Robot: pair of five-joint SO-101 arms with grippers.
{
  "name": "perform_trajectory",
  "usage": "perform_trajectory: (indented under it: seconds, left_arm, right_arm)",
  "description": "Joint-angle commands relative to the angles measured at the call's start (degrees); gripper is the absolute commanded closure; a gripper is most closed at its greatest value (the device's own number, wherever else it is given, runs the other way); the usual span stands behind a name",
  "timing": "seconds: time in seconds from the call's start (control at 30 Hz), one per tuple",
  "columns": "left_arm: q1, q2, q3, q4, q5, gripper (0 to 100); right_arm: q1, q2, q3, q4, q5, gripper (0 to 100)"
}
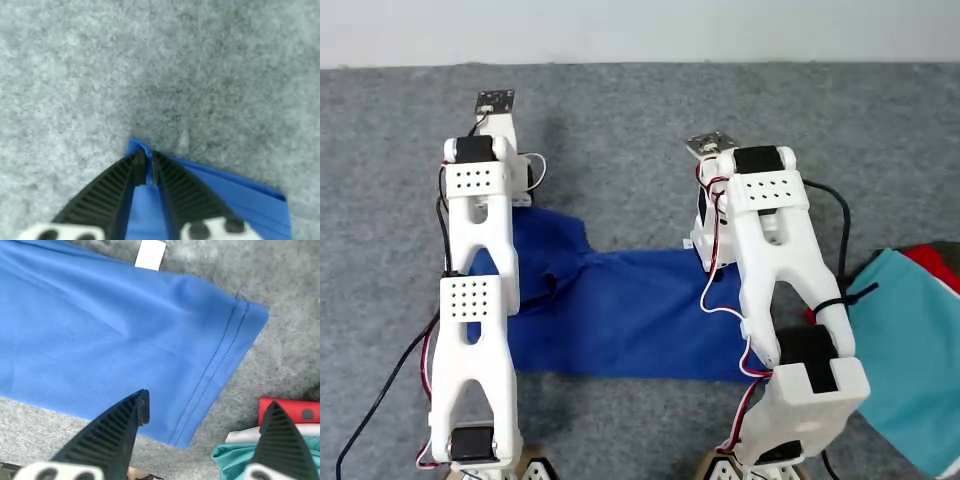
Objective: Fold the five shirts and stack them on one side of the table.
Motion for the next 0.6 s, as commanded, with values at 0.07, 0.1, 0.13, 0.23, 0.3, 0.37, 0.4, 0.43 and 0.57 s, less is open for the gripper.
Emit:
perform_trajectory:
  seconds: [0.07, 0.1, 0.13, 0.23, 0.3, 0.37, 0.4, 0.43, 0.57]
  left_arm:
    - [1.85, -7.38, -2.07, 1.49, 0.35, 99]
    - [2.55, -8.70, -1.27, 1.49, 0.35, 99]
    - [3.25, -10.11, 0.22, 1.49, 0.35, 99]
    - [4.92, -14.33, 7.87, 1.49, 0.44, 99]
    - [5.19, -17.76, 12.44, 1.41, 0.44, 99]
    - [4.66, -21.45, 16.04, 1.41, 0.26, 99]
    - [4.22, -23.21, 17.98, 1.41, 0.26, 99]
    - [3.96, -24.88, 20.09, 1.41, 0.26, 99]
    - [3.60, -30.51, 31.52, 1.32, 0.00, 99]
  right_arm:
    - [0.04, -2.42, -1.67, 1.71, -0.53, 64.7]
    - [0.04, -2.42, -1.67, 1.71, -0.53, 64.7]
    - [0.13, -2.42, -1.67, 1.71, -0.53, 64.7]
    - [0.13, -2.42, -1.67, 1.80, -0.53, 64.7]
    - [0.13, -2.42, -1.67, 1.80, -0.53, 64.7]
    - [0.13, -2.42, -1.67, 2.33, -0.53, 64.7]
    - [0.13, -2.42, -1.67, 2.59, -0.44, 64.7]
    - [0.13, -2.42, -1.67, 2.68, -0.44, 64.7]
    - [0.13, -2.42, -1.67, 2.95, -0.44, 64.7]
